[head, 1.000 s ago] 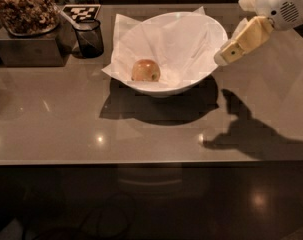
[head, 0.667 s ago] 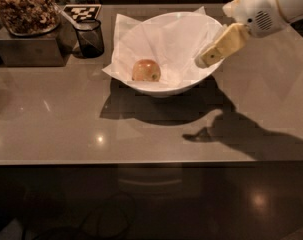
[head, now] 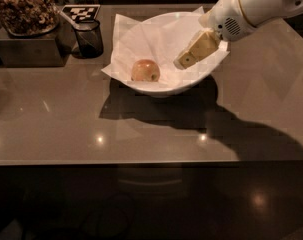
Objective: Pick apple from white bowl
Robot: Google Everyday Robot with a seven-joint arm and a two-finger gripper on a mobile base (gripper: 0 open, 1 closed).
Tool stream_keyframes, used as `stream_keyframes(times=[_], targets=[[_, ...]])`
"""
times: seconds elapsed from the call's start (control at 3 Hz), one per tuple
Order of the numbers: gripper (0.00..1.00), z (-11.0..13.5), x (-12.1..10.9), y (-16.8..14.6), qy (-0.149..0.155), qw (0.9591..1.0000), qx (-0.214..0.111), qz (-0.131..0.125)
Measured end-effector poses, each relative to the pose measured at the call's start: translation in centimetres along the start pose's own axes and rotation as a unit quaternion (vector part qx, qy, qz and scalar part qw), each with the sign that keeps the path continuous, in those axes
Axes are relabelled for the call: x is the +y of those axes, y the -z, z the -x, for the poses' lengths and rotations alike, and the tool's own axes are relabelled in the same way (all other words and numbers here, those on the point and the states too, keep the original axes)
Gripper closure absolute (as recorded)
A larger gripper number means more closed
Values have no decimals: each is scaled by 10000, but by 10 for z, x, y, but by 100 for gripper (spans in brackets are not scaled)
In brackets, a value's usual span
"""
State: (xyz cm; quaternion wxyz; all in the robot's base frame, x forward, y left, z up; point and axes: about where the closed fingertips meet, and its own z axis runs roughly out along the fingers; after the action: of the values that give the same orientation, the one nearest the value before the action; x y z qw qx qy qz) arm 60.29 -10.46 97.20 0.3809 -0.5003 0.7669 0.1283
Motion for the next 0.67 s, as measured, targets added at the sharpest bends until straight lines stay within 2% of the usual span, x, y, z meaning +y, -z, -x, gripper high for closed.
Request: stream_keyframes(times=[0.33,0.67], targets=[[25,0,0,0,1,10000,0,1],[24,1,1,-3,-31,9999,-99,-64]])
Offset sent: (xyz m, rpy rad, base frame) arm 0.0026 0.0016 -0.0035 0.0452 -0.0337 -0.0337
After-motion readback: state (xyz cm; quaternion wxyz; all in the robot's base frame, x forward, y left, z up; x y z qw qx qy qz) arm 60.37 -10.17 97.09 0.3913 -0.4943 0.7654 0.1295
